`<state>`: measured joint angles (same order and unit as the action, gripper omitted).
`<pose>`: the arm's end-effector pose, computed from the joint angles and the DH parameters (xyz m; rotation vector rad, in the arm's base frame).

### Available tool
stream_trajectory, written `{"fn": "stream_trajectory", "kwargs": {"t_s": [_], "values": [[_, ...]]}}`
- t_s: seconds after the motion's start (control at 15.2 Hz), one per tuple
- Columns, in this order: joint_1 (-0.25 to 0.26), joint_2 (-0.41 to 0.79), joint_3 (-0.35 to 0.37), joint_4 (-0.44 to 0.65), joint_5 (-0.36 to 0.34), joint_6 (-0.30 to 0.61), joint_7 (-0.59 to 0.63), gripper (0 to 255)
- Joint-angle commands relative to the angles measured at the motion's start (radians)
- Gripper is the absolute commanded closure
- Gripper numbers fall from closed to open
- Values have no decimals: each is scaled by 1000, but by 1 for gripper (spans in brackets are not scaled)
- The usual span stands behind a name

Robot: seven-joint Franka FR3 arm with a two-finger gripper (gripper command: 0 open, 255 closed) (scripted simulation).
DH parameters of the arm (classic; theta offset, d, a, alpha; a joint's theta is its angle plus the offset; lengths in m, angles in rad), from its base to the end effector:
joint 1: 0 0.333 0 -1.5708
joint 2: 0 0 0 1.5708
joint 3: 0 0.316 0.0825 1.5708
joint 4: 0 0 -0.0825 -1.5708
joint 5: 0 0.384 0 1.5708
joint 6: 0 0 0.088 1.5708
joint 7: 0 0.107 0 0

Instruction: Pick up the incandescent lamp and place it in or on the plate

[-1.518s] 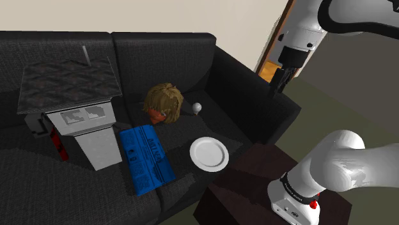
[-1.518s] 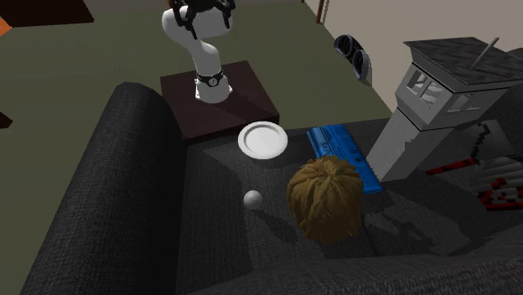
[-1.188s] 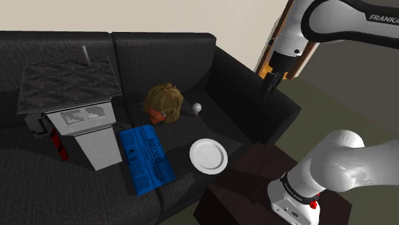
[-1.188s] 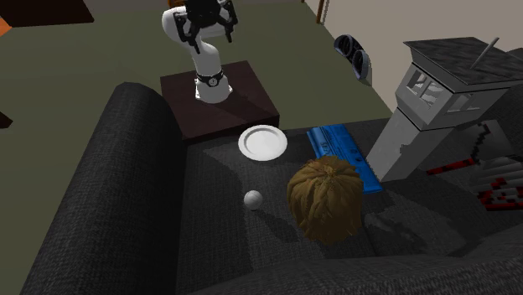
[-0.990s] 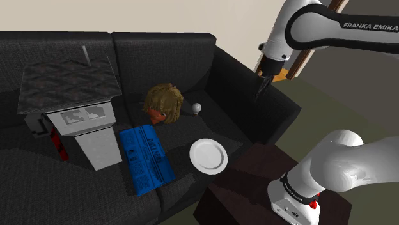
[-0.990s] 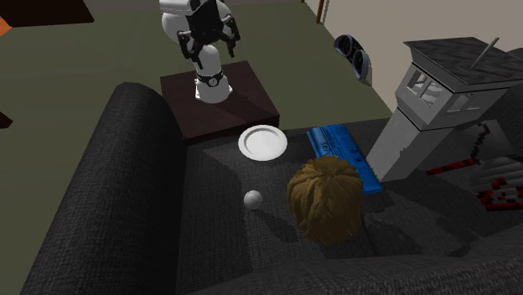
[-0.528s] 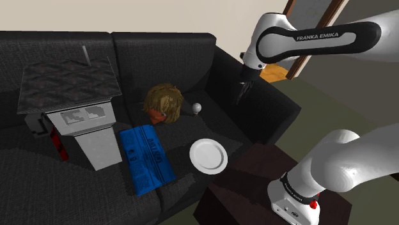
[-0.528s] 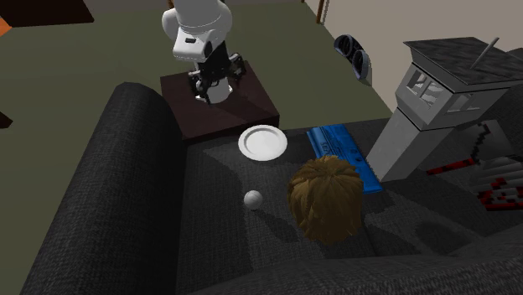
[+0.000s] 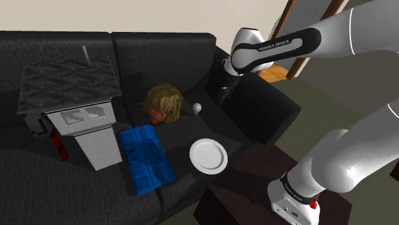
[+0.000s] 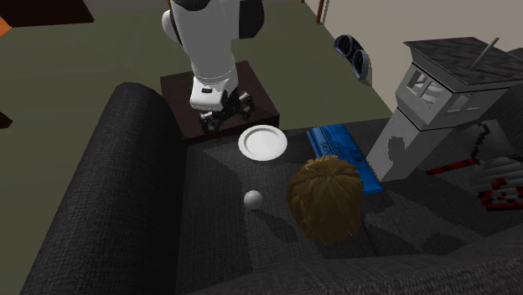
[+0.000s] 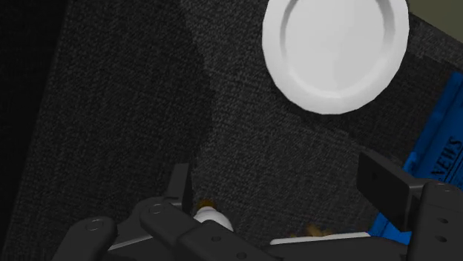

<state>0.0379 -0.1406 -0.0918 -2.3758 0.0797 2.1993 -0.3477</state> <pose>0.4742 -0.0229 0.3754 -3.0359 -0.3767 0.0319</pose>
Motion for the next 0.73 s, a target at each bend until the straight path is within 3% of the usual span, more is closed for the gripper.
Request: {"fn": "stream_trajectory", "kwargs": {"t_s": [0.0,0.66], "values": [[3,75,-2,37,8,49,-26,0],[4,459,16,309,48,207,-126,0]]}}
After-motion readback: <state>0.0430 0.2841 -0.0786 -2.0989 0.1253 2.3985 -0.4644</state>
